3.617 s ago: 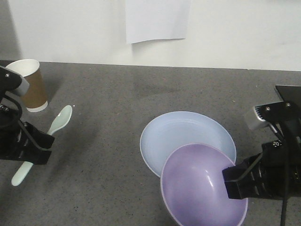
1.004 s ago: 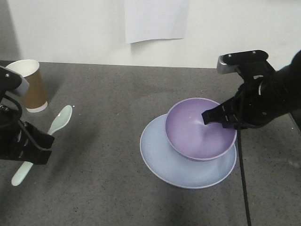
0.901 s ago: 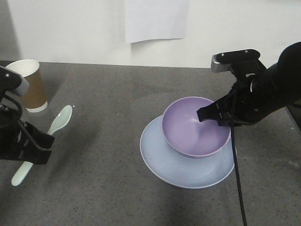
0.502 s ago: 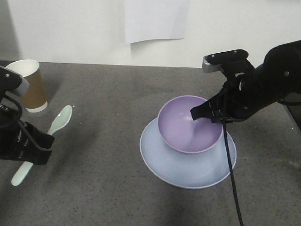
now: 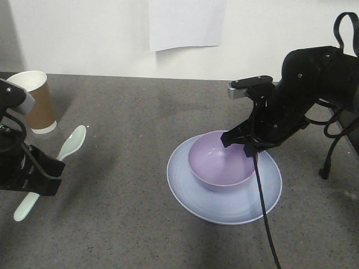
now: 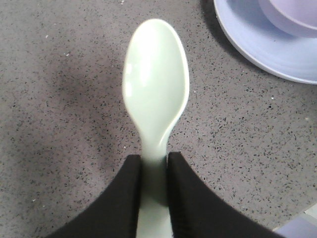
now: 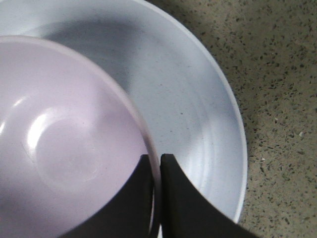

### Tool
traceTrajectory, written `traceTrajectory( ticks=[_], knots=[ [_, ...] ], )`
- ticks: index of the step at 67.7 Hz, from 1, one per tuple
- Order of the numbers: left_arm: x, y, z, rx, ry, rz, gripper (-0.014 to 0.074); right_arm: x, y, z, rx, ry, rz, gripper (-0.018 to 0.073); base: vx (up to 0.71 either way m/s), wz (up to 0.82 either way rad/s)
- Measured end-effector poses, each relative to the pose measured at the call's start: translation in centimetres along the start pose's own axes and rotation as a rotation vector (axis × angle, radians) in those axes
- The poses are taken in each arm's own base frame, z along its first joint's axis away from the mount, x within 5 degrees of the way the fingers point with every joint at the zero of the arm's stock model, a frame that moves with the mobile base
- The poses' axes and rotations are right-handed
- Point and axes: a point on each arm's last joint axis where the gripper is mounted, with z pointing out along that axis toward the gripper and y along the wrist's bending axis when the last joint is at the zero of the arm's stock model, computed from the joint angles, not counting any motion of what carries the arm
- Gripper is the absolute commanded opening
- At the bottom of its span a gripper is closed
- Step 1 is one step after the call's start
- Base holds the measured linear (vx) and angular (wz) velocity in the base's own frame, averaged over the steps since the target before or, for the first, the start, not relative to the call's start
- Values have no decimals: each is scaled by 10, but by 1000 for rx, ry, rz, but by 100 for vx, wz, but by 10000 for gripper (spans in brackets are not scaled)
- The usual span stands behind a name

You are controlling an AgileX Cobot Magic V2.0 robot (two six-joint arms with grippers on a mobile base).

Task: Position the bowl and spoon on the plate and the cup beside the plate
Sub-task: 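Lower the lavender bowl onto the pale blue plate with the right gripper, then open the right gripper and lift it away from the bowl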

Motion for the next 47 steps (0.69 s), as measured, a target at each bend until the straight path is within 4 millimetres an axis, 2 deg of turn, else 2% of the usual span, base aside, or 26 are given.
traceTrajectory(
  ticks=[8,19,28,47],
  knots=[
    [0,0,0,0,0,0,77,-1,-7,4,-64,0,-1,-1,0,0],
    [0,0,0,0,0,0,77,-3,-6,13,-113,12,-9,13,0,0],
    [0,0,0,0,0,0,77,-3,-6,20,-118,32,-5,62,0,0],
    [0,0,0,0,0,0,77,-3,-7,21,-110,33,-9,324,0,0]
  ],
)
